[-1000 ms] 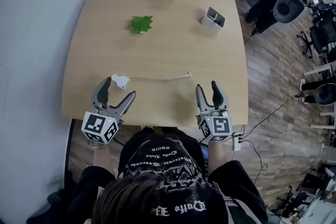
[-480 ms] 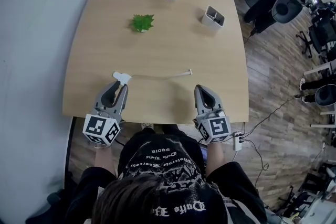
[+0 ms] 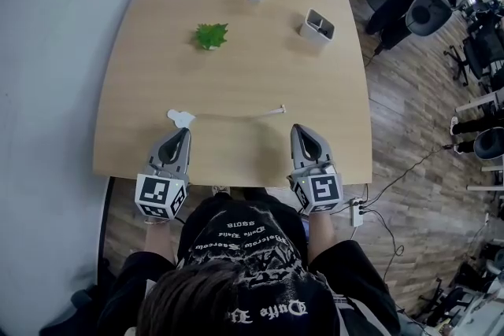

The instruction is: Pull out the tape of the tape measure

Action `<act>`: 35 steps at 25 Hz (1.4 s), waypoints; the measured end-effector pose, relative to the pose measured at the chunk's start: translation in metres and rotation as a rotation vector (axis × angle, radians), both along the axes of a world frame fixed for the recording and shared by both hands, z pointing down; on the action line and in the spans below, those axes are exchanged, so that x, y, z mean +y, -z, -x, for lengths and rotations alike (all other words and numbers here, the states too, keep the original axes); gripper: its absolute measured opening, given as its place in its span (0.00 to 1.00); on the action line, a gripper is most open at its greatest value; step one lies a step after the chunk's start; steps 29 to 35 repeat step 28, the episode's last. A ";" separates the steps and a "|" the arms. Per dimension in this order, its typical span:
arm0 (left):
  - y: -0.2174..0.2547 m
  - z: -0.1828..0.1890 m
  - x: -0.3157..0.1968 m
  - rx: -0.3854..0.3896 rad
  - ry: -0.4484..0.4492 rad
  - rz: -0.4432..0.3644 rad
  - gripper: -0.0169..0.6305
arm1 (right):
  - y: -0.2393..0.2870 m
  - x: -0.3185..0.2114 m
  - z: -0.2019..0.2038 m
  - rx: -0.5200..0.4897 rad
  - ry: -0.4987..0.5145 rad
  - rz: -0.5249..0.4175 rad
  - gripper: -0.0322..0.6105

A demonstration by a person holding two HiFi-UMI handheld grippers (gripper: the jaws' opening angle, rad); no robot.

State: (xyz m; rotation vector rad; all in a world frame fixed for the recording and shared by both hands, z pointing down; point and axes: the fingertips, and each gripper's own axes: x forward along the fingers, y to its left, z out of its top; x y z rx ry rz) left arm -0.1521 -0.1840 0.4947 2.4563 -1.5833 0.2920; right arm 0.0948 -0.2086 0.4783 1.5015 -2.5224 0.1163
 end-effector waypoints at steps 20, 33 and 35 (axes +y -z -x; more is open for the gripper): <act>0.011 -0.025 -0.020 0.139 0.005 -0.023 0.03 | -0.020 -0.015 -0.006 0.056 0.052 0.054 0.05; 0.011 -0.036 -0.025 0.124 -0.012 -0.022 0.03 | -0.026 -0.017 -0.004 0.071 0.060 0.058 0.05; 0.011 -0.036 -0.025 0.124 -0.012 -0.022 0.03 | -0.026 -0.017 -0.004 0.071 0.060 0.058 0.05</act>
